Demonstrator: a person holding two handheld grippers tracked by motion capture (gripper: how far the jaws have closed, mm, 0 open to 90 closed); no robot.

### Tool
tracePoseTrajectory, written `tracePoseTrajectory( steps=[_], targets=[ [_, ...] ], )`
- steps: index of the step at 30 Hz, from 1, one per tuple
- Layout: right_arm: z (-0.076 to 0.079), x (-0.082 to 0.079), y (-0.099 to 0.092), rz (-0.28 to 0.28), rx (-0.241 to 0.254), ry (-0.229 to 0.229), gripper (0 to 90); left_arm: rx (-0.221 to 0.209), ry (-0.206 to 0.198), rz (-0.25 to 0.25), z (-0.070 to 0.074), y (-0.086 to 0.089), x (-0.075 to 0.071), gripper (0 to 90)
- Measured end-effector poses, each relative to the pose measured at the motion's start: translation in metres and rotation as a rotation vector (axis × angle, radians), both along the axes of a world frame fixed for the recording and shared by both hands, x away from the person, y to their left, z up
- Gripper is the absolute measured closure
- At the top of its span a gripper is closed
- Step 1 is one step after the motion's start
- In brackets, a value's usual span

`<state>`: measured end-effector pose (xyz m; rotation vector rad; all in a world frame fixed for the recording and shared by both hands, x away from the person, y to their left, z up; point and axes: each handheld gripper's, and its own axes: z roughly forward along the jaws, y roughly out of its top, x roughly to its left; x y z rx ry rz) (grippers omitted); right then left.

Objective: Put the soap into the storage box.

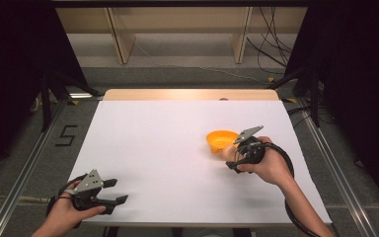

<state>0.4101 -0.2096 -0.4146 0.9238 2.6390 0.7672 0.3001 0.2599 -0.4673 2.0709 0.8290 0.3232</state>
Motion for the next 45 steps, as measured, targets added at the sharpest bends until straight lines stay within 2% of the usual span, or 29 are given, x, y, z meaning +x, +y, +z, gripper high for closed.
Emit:
tracePoseTrajectory(
  steps=[2,4,7,8,12,13,15,16,18,19,21,22,24,25,26,27,29,30,31,33,34,35,37,39,40,41,42,44,45],
  targets=[
    [0.001,0.001,-0.001,-0.006,0.008,-0.010,33.6,0.000,-0.001,0.001,0.000,0.000,0.000,29.3],
    [0.003,0.001,-0.003,-0.011,0.009,0.000,33.6,-0.004,0.001,0.000,0.000,0.000,0.000,29.3],
    [0.004,0.002,-0.007,0.005,0.009,-0.023,33.6,0.000,0.000,0.001,0.000,0.000,0.000,29.3],
    [0.006,0.001,-0.006,-0.033,0.015,-0.008,33.6,0.000,0.000,0.001,0.000,0.000,0.000,29.3],
    [0.008,0.002,-0.008,-0.034,0.027,-0.033,33.6,0.000,-0.003,0.002,-0.001,0.000,0.000,29.3],
    [0.006,0.002,-0.007,-0.064,0.033,-0.043,33.6,-0.005,-0.004,0.005,-0.001,0.000,0.000,29.3],
    [0.009,0.004,-0.011,-0.023,0.036,-0.038,33.6,0.001,-0.001,0.002,0.000,0.000,0.000,29.3],
    [0.008,0.002,-0.010,-0.057,0.050,-0.046,33.6,0.009,-0.015,-0.007,0.000,0.001,0.001,29.3],
    [0.009,0.003,-0.012,-0.061,0.051,-0.052,33.6,0.014,-0.009,-0.006,0.000,0.001,0.001,29.3],
    [0.009,0.003,-0.012,-0.066,0.064,-0.049,33.6,0.006,0.002,-0.001,0.000,0.001,0.000,29.3],
    [0.011,0.003,-0.014,-0.070,0.053,-0.040,33.6,-0.007,-0.004,0.006,-0.001,0.000,0.000,29.3],
    [0.010,0.003,-0.014,-0.081,0.065,-0.058,33.6,0.003,-0.002,0.003,0.000,0.000,0.000,29.3],
    [0.013,0.003,-0.015,-0.082,0.061,-0.042,33.6,0.002,-0.003,0.004,-0.001,0.000,0.000,29.3],
    [0.012,0.003,-0.015,-0.093,0.075,-0.052,33.6,0.002,-0.003,0.004,-0.001,0.000,0.000,29.3],
    [0.014,0.002,-0.016,-0.110,0.074,-0.037,33.6,0.002,-0.003,0.005,-0.001,0.000,0.000,29.3],
    [0.013,0.004,-0.017,-0.101,0.073,-0.062,33.6,0.003,-0.003,0.005,-0.001,0.000,0.000,29.3],
    [0.015,0.003,-0.016,-0.129,0.085,-0.044,33.6,0.003,-0.003,0.004,-0.001,0.000,0.000,29.3],
    [0.014,0.003,-0.016,-0.135,0.097,-0.065,33.6,0.003,-0.003,0.004,-0.001,0.000,0.000,29.3],
    [0.017,0.004,-0.018,-0.117,0.081,-0.054,33.6,0.003,-0.003,0.005,-0.001,0.000,0.000,29.3],
    [0.015,0.005,-0.016,-0.132,0.101,-0.077,33.6,0.004,-0.003,0.005,-0.001,0.000,0.000,29.3],
    [0.017,0.005,-0.016,-0.138,0.104,-0.051,33.6,0.015,-0.003,0.005,-0.001,0.000,0.000,29.3],
    [0.016,0.005,-0.015,-0.145,0.115,-0.059,33.6,0.014,-0.004,0.006,-0.001,0.000,0.000,29.3],
    [0.019,0.006,-0.017,-0.130,0.087,-0.057,33.6,0.012,-0.001,0.006,-0.001,0.000,0.000,29.3],
    [0.019,0.008,-0.016,-0.141,0.104,-0.081,33.6,0.013,-0.003,0.006,-0.001,0.001,0.000,29.3],
    [0.021,0.008,-0.017,-0.137,0.091,-0.067,33.6,0.021,-0.004,0.001,0.000,0.001,0.000,29.3],
    [0.021,0.008,-0.016,-0.152,0.115,-0.075,33.6,0.019,-0.003,0.002,0.000,0.001,0.000,29.3],
    [0.023,0.009,-0.018,-0.138,0.092,-0.073,33.6,0.020,-0.003,0.002,0.000,0.001,0.000,29.3],
    [0.023,0.010,-0.017,-0.148,0.106,-0.098,33.6,0.021,-0.005,0.001,0.000,0.001,0.000,29.3],
    [0.025,0.010,-0.018,-0.143,0.093,-0.085,33.6,0.022,-0.005,0.001,0.000,0.001,0.001,29.3]
  ],
)
